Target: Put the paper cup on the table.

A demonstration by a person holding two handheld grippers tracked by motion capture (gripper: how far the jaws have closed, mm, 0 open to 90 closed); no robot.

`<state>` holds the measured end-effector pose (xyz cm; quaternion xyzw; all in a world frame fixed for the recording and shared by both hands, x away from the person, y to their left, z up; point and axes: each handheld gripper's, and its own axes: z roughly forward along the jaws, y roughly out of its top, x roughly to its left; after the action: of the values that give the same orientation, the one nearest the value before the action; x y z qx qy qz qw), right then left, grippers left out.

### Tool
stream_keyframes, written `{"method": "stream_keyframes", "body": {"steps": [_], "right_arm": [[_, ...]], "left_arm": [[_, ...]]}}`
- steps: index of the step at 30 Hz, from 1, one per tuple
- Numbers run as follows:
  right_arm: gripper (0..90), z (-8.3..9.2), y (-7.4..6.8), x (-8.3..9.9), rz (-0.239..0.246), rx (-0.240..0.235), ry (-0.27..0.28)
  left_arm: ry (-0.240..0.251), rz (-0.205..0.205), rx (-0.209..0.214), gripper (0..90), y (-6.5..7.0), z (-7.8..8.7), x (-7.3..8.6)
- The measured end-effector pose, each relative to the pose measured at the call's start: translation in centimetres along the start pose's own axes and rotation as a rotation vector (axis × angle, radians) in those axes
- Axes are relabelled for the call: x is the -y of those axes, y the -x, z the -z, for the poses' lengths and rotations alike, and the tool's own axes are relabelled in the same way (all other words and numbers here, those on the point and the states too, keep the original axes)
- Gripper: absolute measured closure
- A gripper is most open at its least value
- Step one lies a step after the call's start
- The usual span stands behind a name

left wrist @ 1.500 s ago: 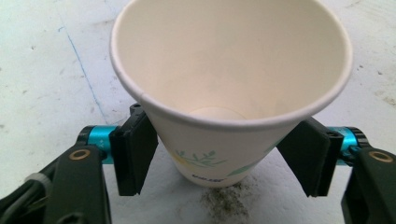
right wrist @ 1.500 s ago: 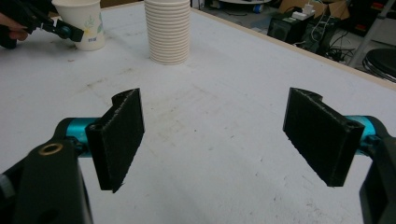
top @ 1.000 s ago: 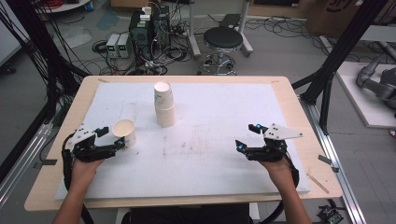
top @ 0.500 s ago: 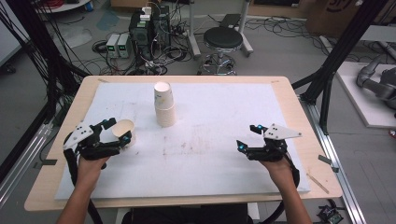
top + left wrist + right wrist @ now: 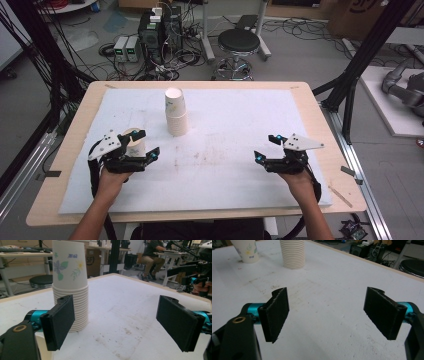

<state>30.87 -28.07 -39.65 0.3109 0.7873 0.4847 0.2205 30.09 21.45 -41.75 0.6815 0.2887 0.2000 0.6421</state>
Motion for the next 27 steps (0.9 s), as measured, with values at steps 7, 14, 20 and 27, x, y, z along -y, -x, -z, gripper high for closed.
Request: {"method": "stream_keyframes", "body": {"steps": [7,14,20,27], "right_arm": [[20.7,0.11,-0.42,-0.16,0.012,0.008,-0.001],[20.7,0.14,-0.41,-0.11,0.016,0.006,0.002],[20.7,0.15,-0.44,-0.10,0.012,0.006,0.002],[20.7,0.08,-0.47,-0.09,0.016,0.004,0.001]], "left_arm": [[-0.007,-0.007,0.001,15.9,0.06,-0.09,-0.02],[-0.013,-0.014,-0.001,16.1,0.18,-0.20,0.02],[-0.015,-0.018,-0.001,16.2,0.18,-0.27,0.09],[-0.011,-0.016,-0.007,16.2,0.06,-0.16,0.08]]}}
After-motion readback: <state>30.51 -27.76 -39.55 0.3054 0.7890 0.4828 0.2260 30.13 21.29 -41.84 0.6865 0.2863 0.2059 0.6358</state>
